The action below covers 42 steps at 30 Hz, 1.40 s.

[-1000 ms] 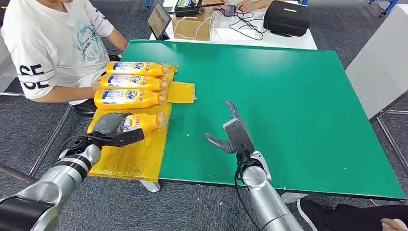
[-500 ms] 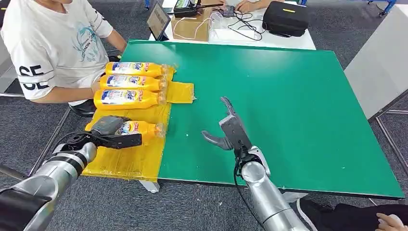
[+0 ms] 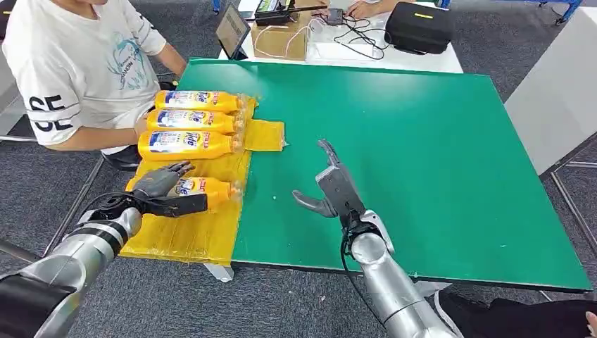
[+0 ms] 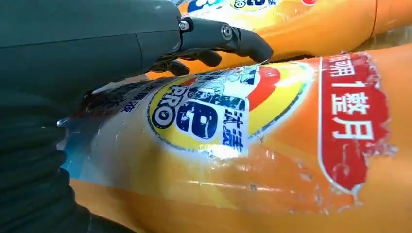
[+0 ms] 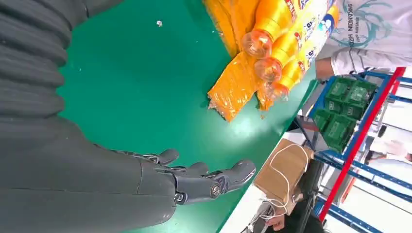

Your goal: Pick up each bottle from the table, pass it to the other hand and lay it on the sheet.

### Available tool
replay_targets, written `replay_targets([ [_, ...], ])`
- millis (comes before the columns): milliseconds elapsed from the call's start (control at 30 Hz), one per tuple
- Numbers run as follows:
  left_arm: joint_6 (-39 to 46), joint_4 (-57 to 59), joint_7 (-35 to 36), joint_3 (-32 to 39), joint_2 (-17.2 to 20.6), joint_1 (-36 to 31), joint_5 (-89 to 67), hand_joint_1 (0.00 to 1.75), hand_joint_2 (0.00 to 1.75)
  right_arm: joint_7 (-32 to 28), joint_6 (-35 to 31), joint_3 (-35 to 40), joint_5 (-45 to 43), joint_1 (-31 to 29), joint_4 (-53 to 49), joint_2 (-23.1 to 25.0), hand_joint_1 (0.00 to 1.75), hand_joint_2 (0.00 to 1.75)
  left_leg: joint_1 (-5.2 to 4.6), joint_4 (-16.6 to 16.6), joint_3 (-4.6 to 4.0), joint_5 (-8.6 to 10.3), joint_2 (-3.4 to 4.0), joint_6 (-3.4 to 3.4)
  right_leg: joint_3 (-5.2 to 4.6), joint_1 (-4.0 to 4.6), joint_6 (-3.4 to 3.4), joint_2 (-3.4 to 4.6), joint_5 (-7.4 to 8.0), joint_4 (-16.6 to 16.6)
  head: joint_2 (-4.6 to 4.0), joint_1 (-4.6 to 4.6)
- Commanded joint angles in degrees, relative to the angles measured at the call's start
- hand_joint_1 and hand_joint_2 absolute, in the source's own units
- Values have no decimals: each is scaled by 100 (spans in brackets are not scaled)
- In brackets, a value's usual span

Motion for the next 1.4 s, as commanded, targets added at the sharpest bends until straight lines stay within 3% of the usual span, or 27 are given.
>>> replay_targets([
  [33,-35,391,2,66,-73,35,8,0,175,18,15,144,-18,-293,418,-103,0,175,8,2,35,-19,16,-10,33,9,-13,12,-14,-2,0,2],
  [100,19,369,-37,143,-77,43,70,0,175,18,8,138,-22,-295,423,-102,0,175,7,-3,35,-16,15,-9,33,8,-13,10,-11,-6,0,2],
  [133,85,352,-117,280,-93,69,182,0,0,18,16,139,-25,-303,436,-101,0,175,3,-4,24,-10,10,-6,23,4,-9,7,-7,-5,0,2],
  [333,743,46,-778,1012,-249,297,723,0,0,-16,-57,88,-12,-266,458,-111,0,175,6,-1,30,-15,3,-8,31,7,-12,4,-13,-3,2,2],
  [467,1000,-370,-1429,1862,-463,506,1490,0,0,-79,-132,-24,27,-158,419,-99,0,175,6,-1,27,-13,-8,-6,32,7,-9,-6,-13,-7,0,0],
  [667,120,-1563,-2141,2810,-906,929,2832,0,0,-128,-172,-152,107,-2,278,-74,0,175,6,3,16,-11,-22,-6,23,7,-9,-20,-16,-5,0,2],
  [833,160,-2120,-2119,2733,-1177,1063,2950,0,0,-114,-235,-180,177,66,187,-42,0,175,4,4,8,-10,-21,-5,15,6,-9,-19,-13,-5,2,2],
  [1200,341,-2060,-2091,2616,-1131,972,2857,0,0,-113,-216,-227,198,94,115,-69,0,175,6,6,10,-13,-8,-7,13,7,-10,-6,-13,-2,0,0],
  [1333,-44,-2202,-1848,2837,-1356,1010,3360,0,0,-136,-270,-313,175,238,-57,-3,0,175,4,3,9,-12,-10,-5,13,6,-8,-8,-11,-5,2,2],
  [1367,-137,-2271,-1719,2754,-1449,1039,3372,0,175,-128,-297,-331,190,303,-133,17,0,175,7,7,13,-16,-13,-6,19,8,-10,-12,-16,-4,0,0],
  [1400,-40,-2313,-1619,2558,-1581,1075,3201,0,175,-137,-336,-334,202,365,-204,51,0,175,5,4,8,-12,-13,-5,12,6,-8,-11,-13,-4,2,0],
])
